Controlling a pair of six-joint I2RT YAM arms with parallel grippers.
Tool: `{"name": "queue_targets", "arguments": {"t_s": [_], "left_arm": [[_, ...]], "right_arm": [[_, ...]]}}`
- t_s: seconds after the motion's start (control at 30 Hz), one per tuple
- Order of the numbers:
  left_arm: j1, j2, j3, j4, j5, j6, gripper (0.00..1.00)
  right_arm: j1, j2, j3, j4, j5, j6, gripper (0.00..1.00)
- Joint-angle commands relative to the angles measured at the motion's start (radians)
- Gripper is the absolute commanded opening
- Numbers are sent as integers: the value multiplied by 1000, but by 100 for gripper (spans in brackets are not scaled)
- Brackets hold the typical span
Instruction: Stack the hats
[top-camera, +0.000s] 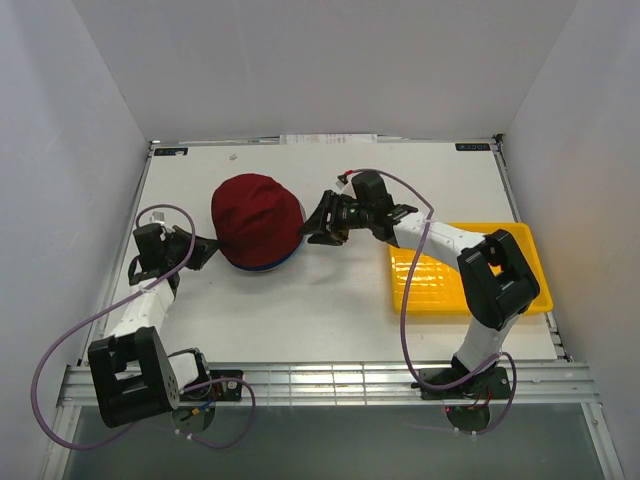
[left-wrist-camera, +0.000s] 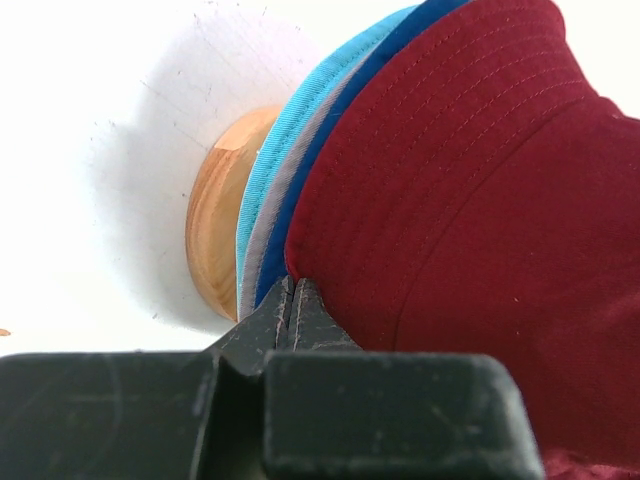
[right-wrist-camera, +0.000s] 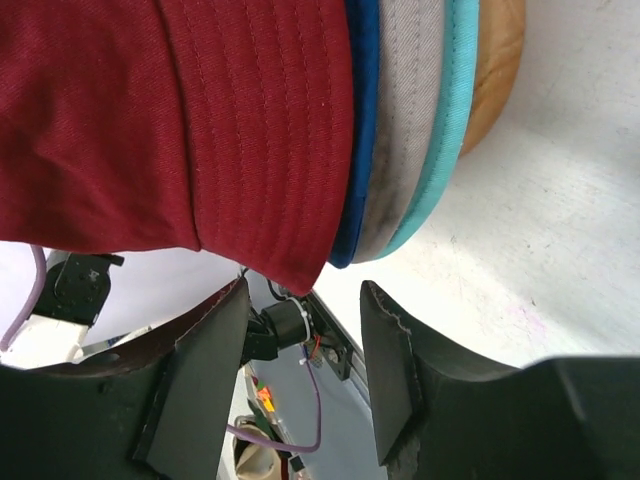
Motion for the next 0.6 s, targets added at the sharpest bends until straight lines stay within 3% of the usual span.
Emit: {"name": "queue_targets", "arguments": {"t_s": [0.0,0.57], "left_arm": [[-18,-34,-20,-47,14,16,0],[-27,-36,-13,-58,11,19,0]], "right_arm": [[16,-51,-21,118,29,64,55],[48,-13,-67,248,53,165,55]]}}
